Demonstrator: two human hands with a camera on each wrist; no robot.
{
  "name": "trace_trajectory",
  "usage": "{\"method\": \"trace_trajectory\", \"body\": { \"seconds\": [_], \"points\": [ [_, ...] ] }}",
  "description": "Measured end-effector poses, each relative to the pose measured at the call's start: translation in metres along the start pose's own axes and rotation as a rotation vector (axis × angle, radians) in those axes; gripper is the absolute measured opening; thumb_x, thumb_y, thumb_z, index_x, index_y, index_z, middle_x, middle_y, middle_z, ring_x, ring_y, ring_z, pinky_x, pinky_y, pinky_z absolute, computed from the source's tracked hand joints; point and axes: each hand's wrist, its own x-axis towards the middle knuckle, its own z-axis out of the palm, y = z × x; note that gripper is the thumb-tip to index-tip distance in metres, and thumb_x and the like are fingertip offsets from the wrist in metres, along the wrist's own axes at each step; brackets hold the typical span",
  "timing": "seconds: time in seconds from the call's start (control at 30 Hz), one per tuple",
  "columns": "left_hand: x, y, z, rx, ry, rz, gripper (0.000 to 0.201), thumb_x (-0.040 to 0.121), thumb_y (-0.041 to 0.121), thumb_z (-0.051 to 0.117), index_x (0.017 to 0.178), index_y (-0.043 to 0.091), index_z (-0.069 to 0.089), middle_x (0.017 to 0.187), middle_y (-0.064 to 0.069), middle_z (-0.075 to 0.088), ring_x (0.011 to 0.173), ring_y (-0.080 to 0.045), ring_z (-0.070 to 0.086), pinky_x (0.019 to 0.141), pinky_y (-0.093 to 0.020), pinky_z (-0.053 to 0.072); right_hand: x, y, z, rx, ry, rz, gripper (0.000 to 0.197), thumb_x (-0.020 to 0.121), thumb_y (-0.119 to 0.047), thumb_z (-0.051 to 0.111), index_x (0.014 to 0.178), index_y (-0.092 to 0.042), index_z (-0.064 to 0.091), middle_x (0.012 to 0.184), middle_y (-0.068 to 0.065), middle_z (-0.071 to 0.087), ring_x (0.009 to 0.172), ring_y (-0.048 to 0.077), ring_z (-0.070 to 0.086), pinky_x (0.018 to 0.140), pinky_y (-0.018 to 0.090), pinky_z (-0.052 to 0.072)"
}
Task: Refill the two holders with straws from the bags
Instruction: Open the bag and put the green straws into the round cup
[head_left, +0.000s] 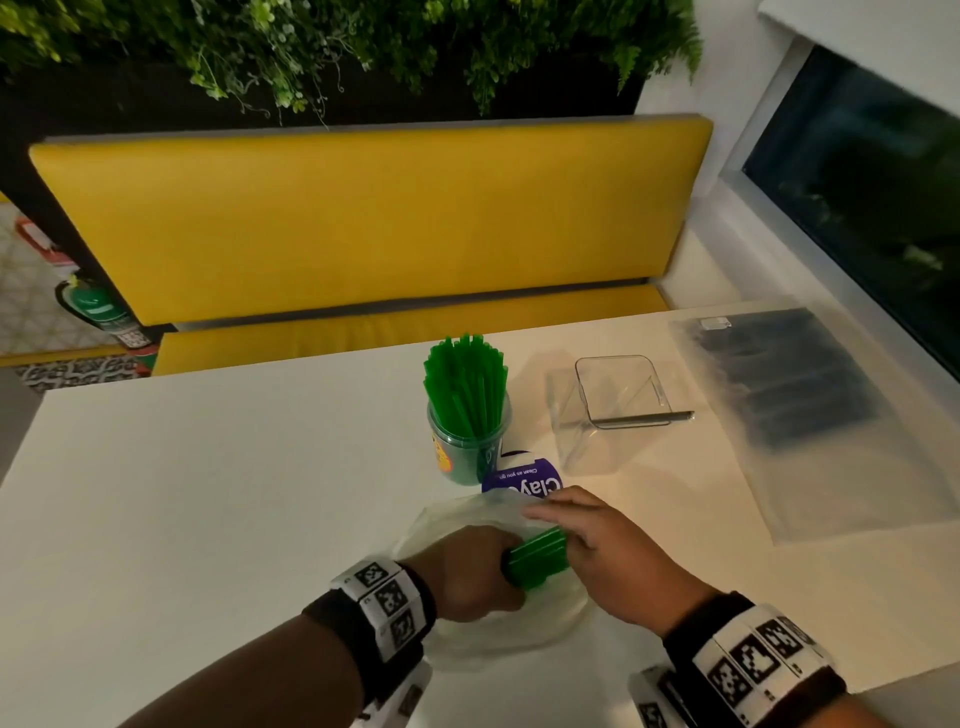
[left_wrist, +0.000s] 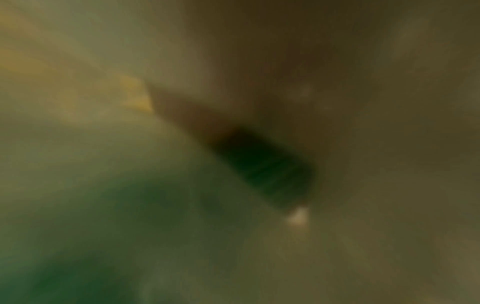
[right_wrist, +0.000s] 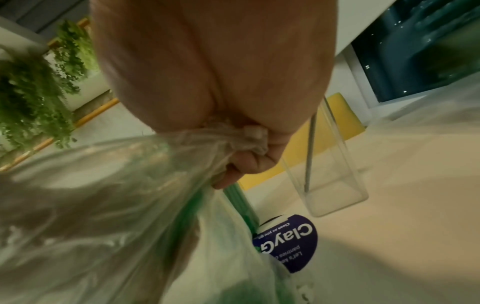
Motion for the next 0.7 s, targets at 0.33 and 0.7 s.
{"method": "trace_trajectory", "body": {
  "seconds": [0.33, 0.7],
  "points": [
    [-0.076, 0.052, -0.099, -0.973, 0.664, 0.411, 0.014, 0.083, 0.008, 0.068, 0.08, 0.021, 0.068, 0.073, -0.014, 0.066, 0.075, -0.025, 0.065, 0.073, -0.039, 0.056, 0.015, -0.03, -0.003, -0.461, -0.01, 0.248, 0.082, 0.089, -0.011, 0.048, 0.149, -0.045, 0.003, 0.144, 0.0, 0.033, 0.085, 0.021, 0.065, 0.067, 0.031, 0.047],
    [0.001, 0.027, -0.154, -1.082, 1.139, 0.259, 0.006, 0.093, 0.006, 0.066, 0.091, 0.007, 0.061, 0.082, -0.013, 0.066, 0.074, -0.022, 0.068, 0.072, -0.036, 0.057, 0.064, -0.07, 0.003, -0.681, -0.058, 0.134, 0.079, 0.088, -0.004, 0.046, 0.154, -0.029, 0.009, 0.163, 0.0, -0.01, 0.093, 0.03, 0.065, 0.066, 0.034, 0.046]
  ]
}}
